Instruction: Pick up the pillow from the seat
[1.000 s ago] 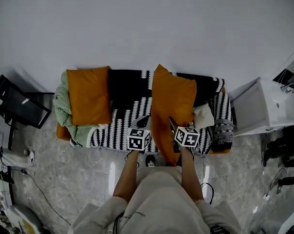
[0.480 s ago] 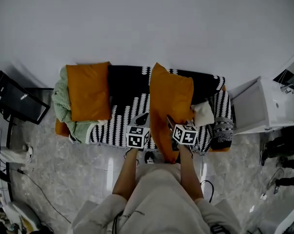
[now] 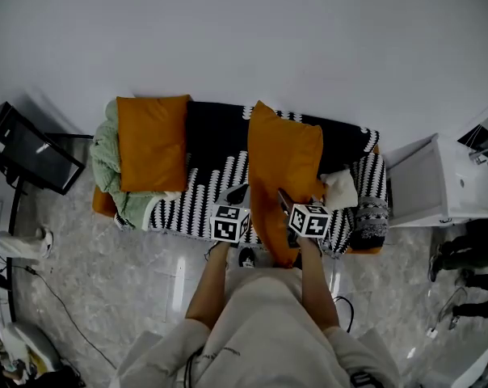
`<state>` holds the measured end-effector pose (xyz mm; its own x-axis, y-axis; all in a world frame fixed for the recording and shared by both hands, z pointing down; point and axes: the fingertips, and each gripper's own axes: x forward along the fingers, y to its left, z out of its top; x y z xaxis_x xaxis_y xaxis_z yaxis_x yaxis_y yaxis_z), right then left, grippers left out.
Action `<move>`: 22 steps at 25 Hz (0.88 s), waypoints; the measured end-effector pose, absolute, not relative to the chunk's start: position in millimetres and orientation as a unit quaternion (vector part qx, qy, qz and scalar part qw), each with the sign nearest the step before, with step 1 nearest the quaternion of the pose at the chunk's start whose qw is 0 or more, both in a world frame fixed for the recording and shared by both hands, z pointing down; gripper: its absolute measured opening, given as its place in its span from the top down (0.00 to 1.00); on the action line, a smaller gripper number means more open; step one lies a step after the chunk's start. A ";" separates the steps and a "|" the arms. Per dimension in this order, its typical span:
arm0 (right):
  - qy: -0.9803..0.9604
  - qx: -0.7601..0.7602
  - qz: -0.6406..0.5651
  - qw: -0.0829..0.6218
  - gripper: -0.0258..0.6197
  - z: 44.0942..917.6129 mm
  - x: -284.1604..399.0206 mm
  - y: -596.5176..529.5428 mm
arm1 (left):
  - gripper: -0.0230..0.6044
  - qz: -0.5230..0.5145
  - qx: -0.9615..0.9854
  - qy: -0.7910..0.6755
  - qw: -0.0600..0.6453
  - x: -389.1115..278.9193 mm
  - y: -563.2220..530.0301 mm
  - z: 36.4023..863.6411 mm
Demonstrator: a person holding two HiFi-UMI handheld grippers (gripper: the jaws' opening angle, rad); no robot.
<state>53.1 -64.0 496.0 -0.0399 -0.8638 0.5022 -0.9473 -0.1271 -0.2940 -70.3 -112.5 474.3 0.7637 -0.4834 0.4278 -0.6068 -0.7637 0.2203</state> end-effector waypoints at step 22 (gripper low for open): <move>-0.599 0.746 0.285 0.062 0.52 484.8 123.5 -6.8 | 0.95 0.179 0.948 -0.203 0.167 15.9 -73.4 471.2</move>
